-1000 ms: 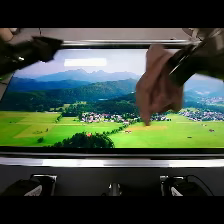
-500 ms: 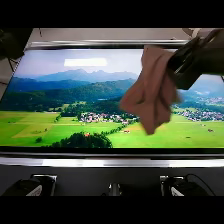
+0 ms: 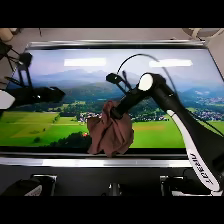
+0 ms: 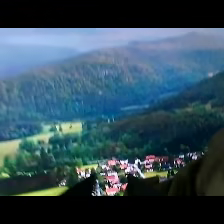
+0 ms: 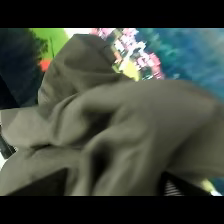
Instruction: Fold the shirts.
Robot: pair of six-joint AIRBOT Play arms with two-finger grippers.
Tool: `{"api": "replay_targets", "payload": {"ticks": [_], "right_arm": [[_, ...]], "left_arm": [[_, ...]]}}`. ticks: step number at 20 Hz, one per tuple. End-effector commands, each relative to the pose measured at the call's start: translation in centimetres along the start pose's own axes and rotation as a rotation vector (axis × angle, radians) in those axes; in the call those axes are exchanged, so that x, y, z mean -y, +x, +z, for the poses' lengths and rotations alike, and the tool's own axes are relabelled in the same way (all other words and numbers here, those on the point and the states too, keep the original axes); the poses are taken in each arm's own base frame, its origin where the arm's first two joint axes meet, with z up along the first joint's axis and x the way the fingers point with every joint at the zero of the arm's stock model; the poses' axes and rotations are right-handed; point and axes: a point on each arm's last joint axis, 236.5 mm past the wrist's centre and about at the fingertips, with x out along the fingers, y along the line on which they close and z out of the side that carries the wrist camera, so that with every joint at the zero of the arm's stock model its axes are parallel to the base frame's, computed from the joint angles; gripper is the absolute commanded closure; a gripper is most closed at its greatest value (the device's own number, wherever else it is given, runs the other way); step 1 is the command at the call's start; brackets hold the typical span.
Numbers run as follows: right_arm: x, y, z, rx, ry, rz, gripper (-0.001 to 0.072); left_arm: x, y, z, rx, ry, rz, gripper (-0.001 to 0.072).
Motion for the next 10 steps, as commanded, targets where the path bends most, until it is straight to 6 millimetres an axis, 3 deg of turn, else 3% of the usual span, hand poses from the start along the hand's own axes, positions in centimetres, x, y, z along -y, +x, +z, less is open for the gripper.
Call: {"api": "replay_targets", "payload": {"ticks": [1,5,6,8,10], "right_arm": [[-0.1,3.8,-2.3,-0.102,-0.010,0.056,0.0040],[4.7,-6.3,-8.7,-0.242,0.035,-0.036,0.0037],[5.9,-8.0,-10.5,-0.255,0.091,-0.051,0.0038],[7.2,-8.4,-13.9,-0.243,0.230,-0.027,0.0038],[5.9,-5.9,-17.2,-0.277,0.327,0.068,0.0037]], "left_arm": [[-0.2,4.0,-6.8,-0.236,-0.114,-0.036,0.0013],[-0.2,4.3,-13.3,-0.515,0.018,-0.077,0.0022],[0.2,4.4,-14.9,-0.561,0.016,-0.091,0.0023],[2.4,5.0,-17.9,-0.616,0.009,-0.179,0.0022],[5.2,6.0,-21.3,-0.662,-0.063,-0.257,0.0024]]}}
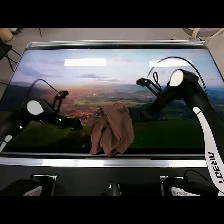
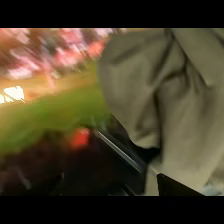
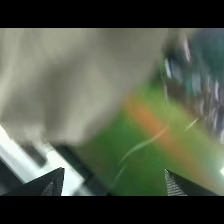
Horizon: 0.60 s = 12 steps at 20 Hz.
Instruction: Fold the shirts.
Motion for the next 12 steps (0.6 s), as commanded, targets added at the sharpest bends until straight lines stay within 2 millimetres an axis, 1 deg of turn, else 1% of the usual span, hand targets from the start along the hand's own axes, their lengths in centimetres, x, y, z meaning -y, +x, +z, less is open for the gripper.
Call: {"api": "replay_targets", "payload": {"ticks": [1,2,3,4,6,7,8,9,10,12], "right_arm": [[-0.5,3.6,-5.4,-0.060,0.154,0.143,0.0034],[-1.4,5.2,-5.4,-0.031,0.184,0.196,0.0019],[-2.1,6.6,-5.0,0.009,0.218,0.239,0.0018],[-2.7,7.5,-4.7,0.044,0.236,0.269,0.0016],[-2.8,8.7,-4.3,0.083,0.261,0.284,0.0000],[-2.9,8.9,-4.3,0.088,0.272,0.295,0.0000],[-3.1,9.1,-4.0,0.095,0.281,0.308,0.0000],[-3.1,9.5,-3.8,0.098,0.283,0.307,0.0000],[-3.0,10.0,-3.4,0.100,0.279,0.294,0.0000],[-3.5,11.4,-2.5,0.103,0.269,0.292,0.0002]], "left_arm": [[3.8,4.6,-4.4,-0.108,-0.044,-0.150,0.0028],[4.6,6.0,-5.4,-0.112,-0.056,-0.167,0.0054],[5.1,7.0,-6.0,-0.108,-0.056,-0.168,0.0107],[5.4,7.9,-6.4,-0.104,-0.059,-0.166,0.0106],[5.9,9.0,-6.9,-0.114,-0.081,-0.158,0.0108],[6.1,9.4,-6.8,-0.112,-0.093,-0.162,0.0243],[6.5,9.9,-6.7,-0.106,-0.105,-0.171,0.0447],[6.8,10.1,-6.6,-0.103,-0.121,-0.179,0.0540],[7.0,10.2,-6.6,-0.102,-0.125,-0.182,0.0680],[7.1,10.0,-6.5,-0.098,-0.119,-0.184,0.0684]]}}
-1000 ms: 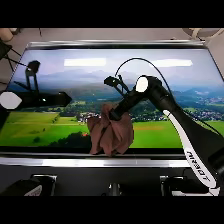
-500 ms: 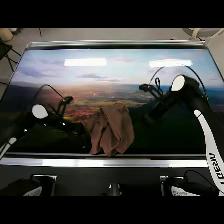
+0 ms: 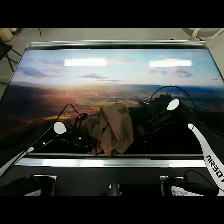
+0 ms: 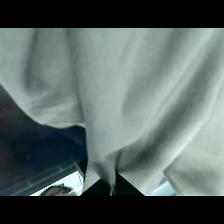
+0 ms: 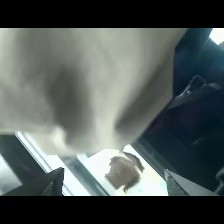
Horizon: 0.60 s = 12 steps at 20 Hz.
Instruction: Fold the shirts.
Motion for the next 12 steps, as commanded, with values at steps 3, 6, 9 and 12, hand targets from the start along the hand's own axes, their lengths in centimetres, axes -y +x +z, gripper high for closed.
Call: {"api": "replay_targets", "payload": {"ticks": [3,6,9,12], "right_arm": [[-0.7,4.2,2.4,0.046,-0.018,-0.008,0.0059],[-0.6,4.2,3.2,0.062,-0.066,-0.045,0.0687],[-0.1,-1.3,4.6,0.073,-0.194,-0.144,0.0688],[-1.2,-16.3,9.4,0.300,-0.362,-0.434,0.0688]], "left_arm": [[1.1,-0.2,0.4,0.038,-0.003,-0.024,0.0684],[1.7,-1.9,1.3,0.090,0.032,-0.028,0.0685],[2.3,-8.1,6.0,0.267,0.109,-0.003,0.0687],[4.9,-23.3,12.8,0.649,0.220,0.052,0.0687]]}}
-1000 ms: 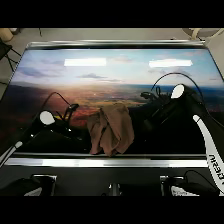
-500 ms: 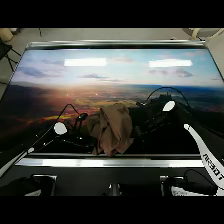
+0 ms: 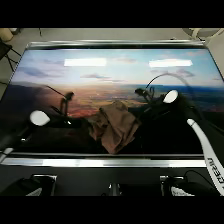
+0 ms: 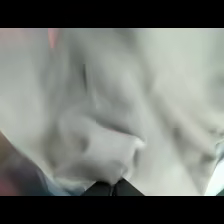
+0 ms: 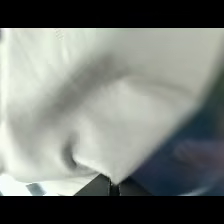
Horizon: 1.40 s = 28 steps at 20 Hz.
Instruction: Fold the shirts.
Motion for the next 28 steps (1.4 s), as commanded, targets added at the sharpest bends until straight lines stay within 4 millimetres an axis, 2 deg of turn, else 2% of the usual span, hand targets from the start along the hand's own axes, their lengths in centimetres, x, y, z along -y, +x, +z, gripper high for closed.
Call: {"api": "replay_targets", "payload": {"ticks": [1,2,3,4,5,6,7,8,9,11,14,16,17,19,21,23,25,26,28], "right_arm": [[2.0,-16.6,6.9,0.256,-0.182,-0.355,0.0687],[0.6,-23.4,9.3,0.400,-0.236,-0.476,0.0687],[-1.6,-30.1,10.9,0.548,-0.294,-0.600,0.0687],[-4.9,-36.8,11.9,0.706,-0.358,-0.727,0.0687],[-8.7,-42.2,12.1,0.849,-0.420,-0.827,0.0687],[-12.0,-45.8,11.6,0.959,-0.462,-0.887,0.0687],[-14.7,-48.4,10.7,1.040,-0.492,-0.930,0.0687],[-16.7,-49.9,9.7,1.092,-0.510,-0.956,0.0687],[-18.1,-50.6,8.9,1.116,-0.523,-0.967,0.0687],[-19.6,-51.2,7.8,1.149,-0.516,-0.961,0.0687],[-20.0,-51.4,7.5,1.170,-0.491,-0.941,0.0687],[-19.3,-50.4,7.6,1.136,-0.471,-0.917,0.0687],[-18.7,-49.5,7.6,1.100,-0.455,-0.895,0.0687],[-16.4,-46.2,7.4,0.962,-0.411,-0.841,0.0687],[-12.9,-41.6,6.4,0.759,-0.325,-0.765,0.0687],[-8.7,-35.8,4.2,0.510,-0.188,-0.655,0.0687],[-3.9,-29.7,2.0,0.288,-0.060,-0.553,0.0687],[-1.2,-26.6,1.5,0.216,-0.007,-0.521,0.0687],[4.3,-20.8,1.9,0.181,0.066,-0.491,0.0687]], "left_arm": [[2.4,-14.9,11.9,0.435,0.142,0.075,0.0687],[4.5,-21.4,14.9,0.604,0.187,0.084,0.0687],[7.2,-28.8,17.1,0.791,0.241,0.100,0.0687],[9.7,-35.3,18.0,0.955,0.293,0.118,0.0687],[12.3,-41.4,18.2,1.111,0.342,0.136,0.0687],[14.6,-45.8,17.6,1.223,0.382,0.146,0.0687],[16.9,-49.5,16.6,1.320,0.420,0.140,0.0687],[18.8,-51.9,15.7,1.387,0.455,0.129,0.0687],[20.5,-53.9,14.7,1.443,0.485,0.112,0.0687],[22.2,-55.9,13.7,1.503,0.516,0.095,0.0687],[22.6,-57.1,13.6,1.551,0.527,0.095,0.0687],[22.1,-57.6,14.4,1.581,0.523,0.115,0.0686],[21.8,-57.8,14.9,1.593,0.518,0.123,0.0686],[20.6,-57.2,16.8,1.588,0.497,0.136,0.0686],[18.2,-55.0,19.7,1.529,0.463,0.165,0.0686],[14.4,-50.4,23.7,1.403,0.405,0.186,0.0686],[9.4,-43.8,27.7,1.235,0.330,0.200,0.0685],[6.8,-40.0,29.4,1.150,0.292,0.202,0.0685],[1.4,-30.4,32.1,0.956,0.211,0.196,0.0685]]}}
